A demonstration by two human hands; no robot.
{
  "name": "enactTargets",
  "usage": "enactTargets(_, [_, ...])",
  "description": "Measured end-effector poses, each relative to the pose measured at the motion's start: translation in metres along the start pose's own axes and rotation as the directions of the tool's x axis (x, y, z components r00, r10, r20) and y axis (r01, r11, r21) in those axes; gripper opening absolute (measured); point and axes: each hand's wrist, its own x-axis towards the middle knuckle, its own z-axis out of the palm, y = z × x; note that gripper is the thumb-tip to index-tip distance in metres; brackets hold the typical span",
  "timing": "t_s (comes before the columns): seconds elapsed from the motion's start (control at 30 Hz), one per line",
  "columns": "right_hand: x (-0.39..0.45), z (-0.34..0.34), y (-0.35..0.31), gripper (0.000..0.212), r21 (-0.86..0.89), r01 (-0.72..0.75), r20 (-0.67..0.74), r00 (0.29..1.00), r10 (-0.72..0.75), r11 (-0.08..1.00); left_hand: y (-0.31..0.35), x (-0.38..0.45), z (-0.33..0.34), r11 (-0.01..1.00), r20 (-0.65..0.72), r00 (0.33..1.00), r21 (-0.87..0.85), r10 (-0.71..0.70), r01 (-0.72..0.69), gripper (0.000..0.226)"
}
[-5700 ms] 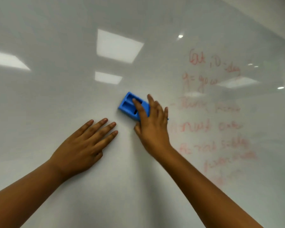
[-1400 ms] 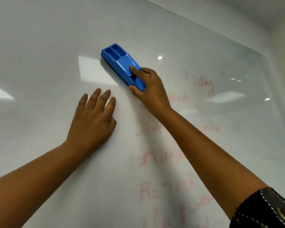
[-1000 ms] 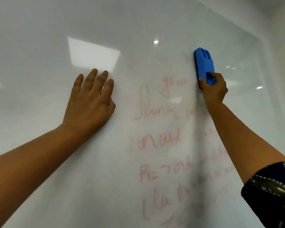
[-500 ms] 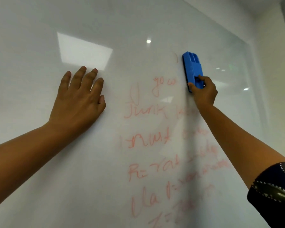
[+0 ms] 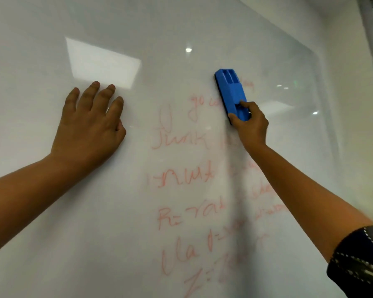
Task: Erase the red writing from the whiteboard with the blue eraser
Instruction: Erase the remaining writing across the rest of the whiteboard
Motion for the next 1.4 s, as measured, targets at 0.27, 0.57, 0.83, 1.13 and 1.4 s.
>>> enactTargets(0.27, [0.048,0.000,-0.007,0.035,-0.120,-0.231,-0.187,0.961,0.206,0.966,-0.001,0.002,0.000,1.000,0.009,1.000,0.024,0.013,-0.014,0.047])
enactTargets(0.57, [-0.003,-0.002,0.004,0.042,-0.098,0.081,0.007,0.997,-0.081,0.992,-0.002,-0.001,-0.001,1.000,-0.011,1.000,0.015,0.014,-0.014,0.044])
enactTargets(0.83, [0.054,-0.009,0.000,0.046,-0.217,-0.123,-0.069,0.991,0.111,0.968,-0.003,0.000,0.000,1.000,-0.013,1.000,0.006,0.015,-0.015,0.044])
enactTargets(1.13, [0.064,-0.014,0.007,0.045,-0.260,-0.216,-0.132,0.973,0.188,0.941,-0.003,0.000,0.002,1.000,-0.019,1.000,0.007,0.007,-0.007,0.039])
enactTargets(1.4, [0.029,0.041,-0.063,0.041,-0.192,0.094,0.015,0.996,-0.093,0.977,-0.004,-0.001,0.000,0.999,-0.008,1.000,0.035,0.008,-0.008,0.043])
